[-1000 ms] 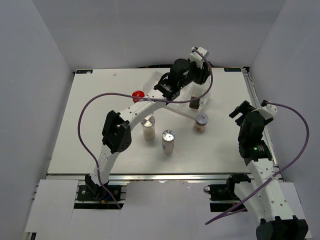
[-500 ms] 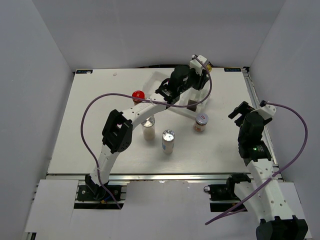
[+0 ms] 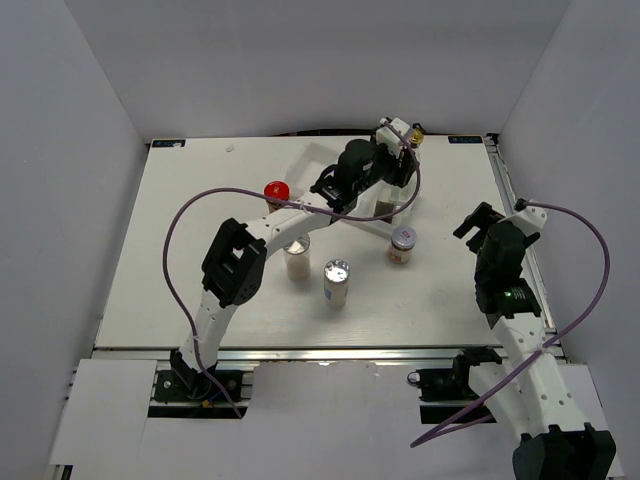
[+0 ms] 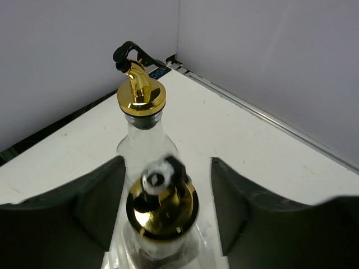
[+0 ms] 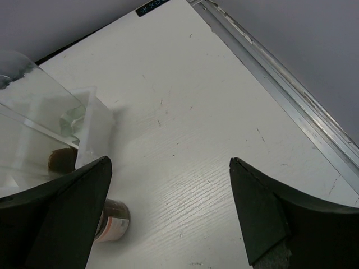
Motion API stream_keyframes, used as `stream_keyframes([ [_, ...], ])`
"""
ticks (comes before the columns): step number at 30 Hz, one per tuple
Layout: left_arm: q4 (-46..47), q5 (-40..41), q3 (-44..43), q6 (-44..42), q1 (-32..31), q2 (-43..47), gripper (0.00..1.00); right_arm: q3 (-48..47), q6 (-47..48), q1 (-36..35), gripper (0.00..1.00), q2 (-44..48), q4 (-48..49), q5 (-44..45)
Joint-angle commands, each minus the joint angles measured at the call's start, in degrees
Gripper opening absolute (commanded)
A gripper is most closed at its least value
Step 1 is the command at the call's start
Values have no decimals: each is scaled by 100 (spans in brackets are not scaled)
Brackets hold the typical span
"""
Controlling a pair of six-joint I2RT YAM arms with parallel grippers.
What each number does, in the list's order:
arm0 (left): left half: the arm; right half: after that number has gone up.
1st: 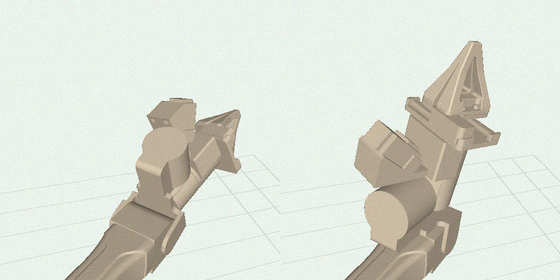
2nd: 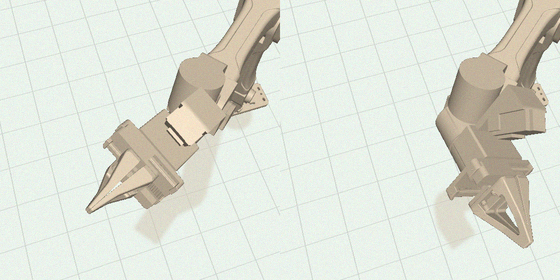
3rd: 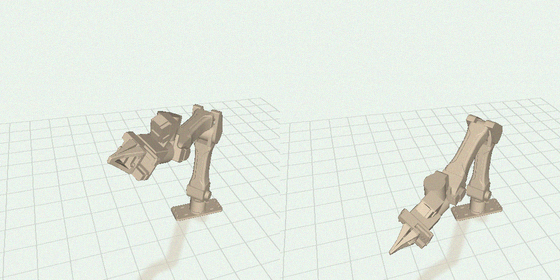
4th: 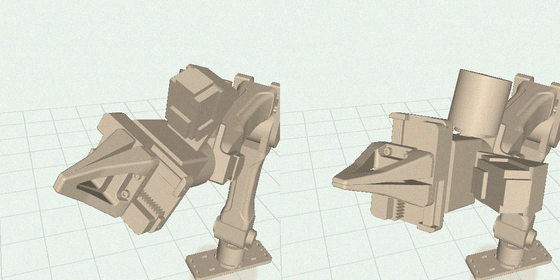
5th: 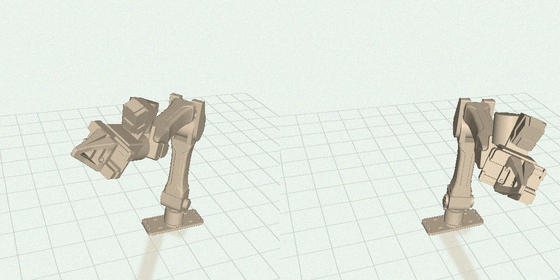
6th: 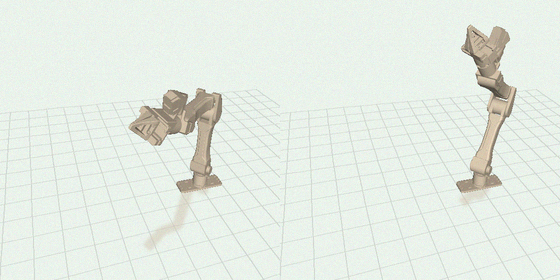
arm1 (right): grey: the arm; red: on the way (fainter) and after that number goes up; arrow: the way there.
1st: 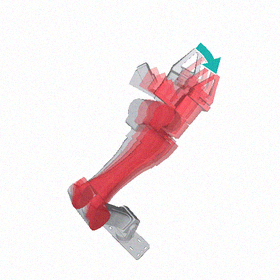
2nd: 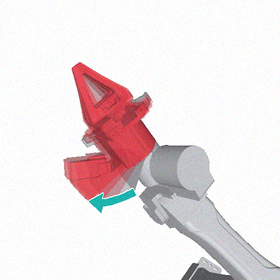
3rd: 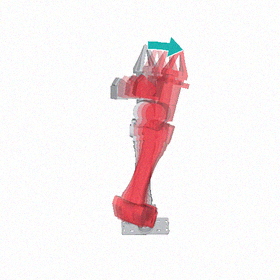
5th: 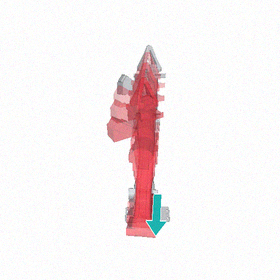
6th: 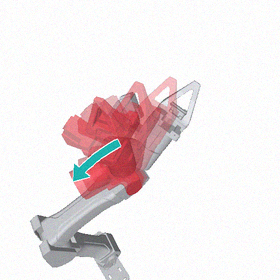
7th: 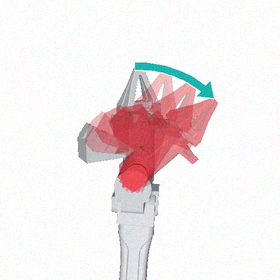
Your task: Organize the condiment bottles
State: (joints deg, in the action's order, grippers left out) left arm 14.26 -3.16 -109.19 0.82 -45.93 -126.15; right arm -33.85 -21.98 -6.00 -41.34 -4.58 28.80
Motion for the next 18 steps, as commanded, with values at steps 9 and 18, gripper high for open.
stream_keyframes([
  [9,-28,-106,618,-64,5,1066,95,-465,272,20,89,188,-350,-707],
  [18,-845,184,740,-214,-3,1821,98,-905,1195,11,89,451,-623,-3666],
])
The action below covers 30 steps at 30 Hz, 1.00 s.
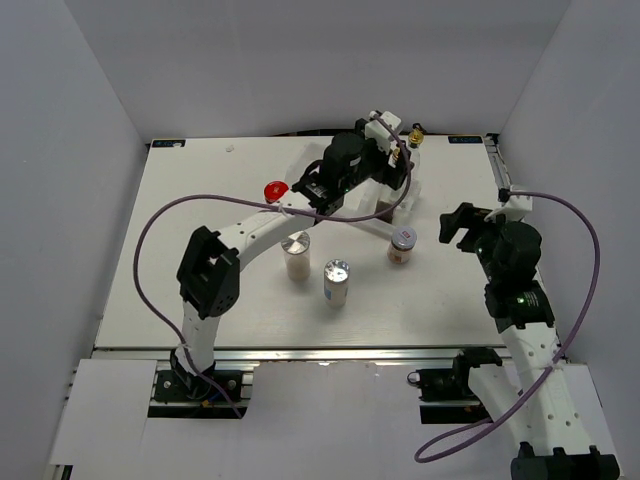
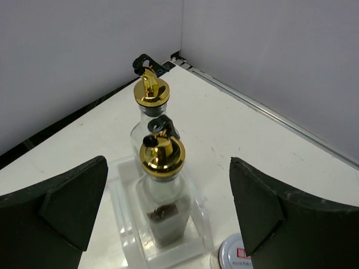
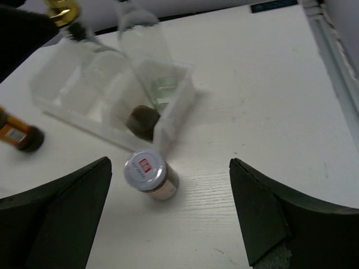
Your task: Organize the condiment bottles
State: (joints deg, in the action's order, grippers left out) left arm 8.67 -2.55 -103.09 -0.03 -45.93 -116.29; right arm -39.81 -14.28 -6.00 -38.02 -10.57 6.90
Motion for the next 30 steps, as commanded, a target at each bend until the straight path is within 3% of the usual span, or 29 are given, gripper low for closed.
stream_keyframes([
  [1,-469,175,175,-59,-3,932,98,-317,557,2,89,128,11,-1768],
  [7,-1462,1772,902,1030,-3,2109,98,-413,1094,-225,89,-47,-60,-3149],
  [9,-1630,2212,1237,1189,-3,2669,98,-422,1296,-645,89,-126,-7,-3622],
  [11,-1850,3143,1817,1391,-3,3005,98,-457,1419,-1208,89,-319,-24,-3398],
  [13,-2052,3898,2386,1741,136,3478,98,-571,1717,-2279,89,-652,-155,-2670],
  [14,-2088,3902,2590,2013,268,3629,98,-693,1901,-2935,90,-819,-191,-2258],
  [18,-2184,3524,3478,2751,1339,4236,98,-1036,2271,-4143,89,-1872,-358,-1360],
  [23,-2018,3937,4472,2921,1859,5105,98,-1380,2220,-4453,89,-2710,-341,-945],
  [30,-2255,4008,5192,3071,2448,5476,98,-1661,2272,-4682,89,-3535,-410,-452],
])
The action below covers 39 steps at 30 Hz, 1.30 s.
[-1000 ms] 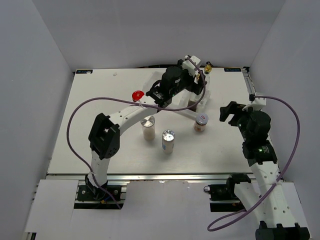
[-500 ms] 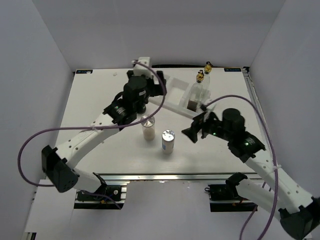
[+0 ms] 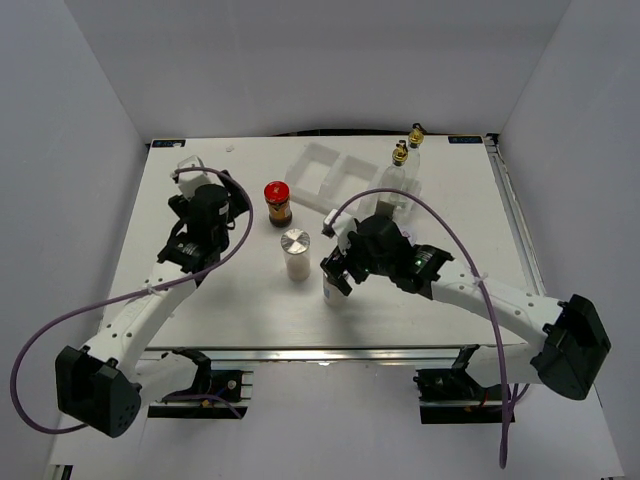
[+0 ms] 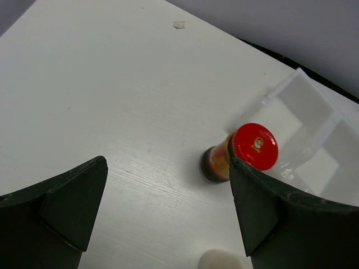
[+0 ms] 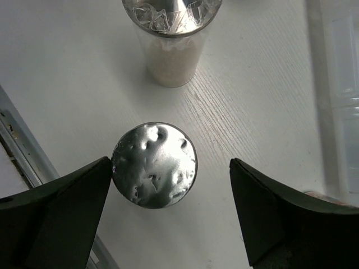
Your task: Organize the condiment bottles
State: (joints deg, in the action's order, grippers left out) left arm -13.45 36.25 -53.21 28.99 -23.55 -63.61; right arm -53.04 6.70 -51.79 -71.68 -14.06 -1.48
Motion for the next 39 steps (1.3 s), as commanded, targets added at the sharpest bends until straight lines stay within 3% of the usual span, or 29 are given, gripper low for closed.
stream_keyframes([
  [1,-43,24,258,177,324,227,98,-374,209,-138,89,-223,-122,385],
  [6,26,-153,531,194,606,420,98,-506,157,-340,89,-609,-499,543],
  [8,44,-180,627,177,694,516,98,-567,69,-393,82,-680,-606,674],
  [11,36,-197,733,142,773,622,98,-655,-116,-411,47,-628,-589,973],
  [12,71,-215,751,116,790,648,98,-673,-151,-411,25,-515,-484,1104],
  [14,97,-258,812,98,799,727,98,-717,-169,-411,18,-365,-152,1228],
  [19,194,-338,970,28,808,842,98,-1426,-204,-350,15,-364,255,2035],
  [23,159,-127,1058,1,808,938,98,-2182,-187,106,13,-846,501,2617],
  [29,176,5,1155,-43,808,1149,98,-3500,58,1038,12,-2032,765,2538],
  [39,185,154,1182,1,826,1159,98,-5005,323,1645,14,-3923,931,2573],
])
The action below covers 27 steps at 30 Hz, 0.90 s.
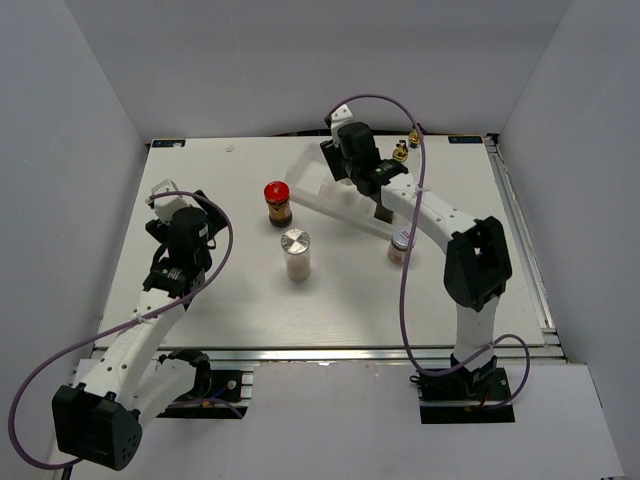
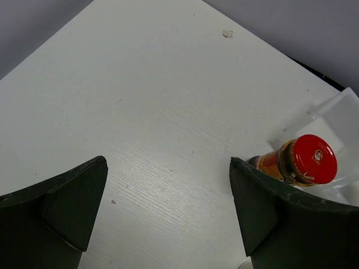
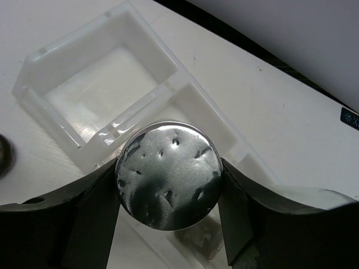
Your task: Organize the condiment bottles
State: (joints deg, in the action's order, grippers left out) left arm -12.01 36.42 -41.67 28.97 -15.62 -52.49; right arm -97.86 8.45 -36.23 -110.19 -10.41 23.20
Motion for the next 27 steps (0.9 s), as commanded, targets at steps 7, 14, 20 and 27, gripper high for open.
stream_keyframes([
  [7,111,93,27,3,41,-139,98,-882,-35,388,18,-784,804,106],
  [14,102,110,1,3,41,-270,98,-1340,-168,547,47,-1460,698,105],
  [20,59,128,-25,-23,41,-288,98,-1666,-229,591,81,-1751,664,264],
  [27,67,111,-17,-32,50,-235,98,-1648,-265,590,89,-1576,558,246],
])
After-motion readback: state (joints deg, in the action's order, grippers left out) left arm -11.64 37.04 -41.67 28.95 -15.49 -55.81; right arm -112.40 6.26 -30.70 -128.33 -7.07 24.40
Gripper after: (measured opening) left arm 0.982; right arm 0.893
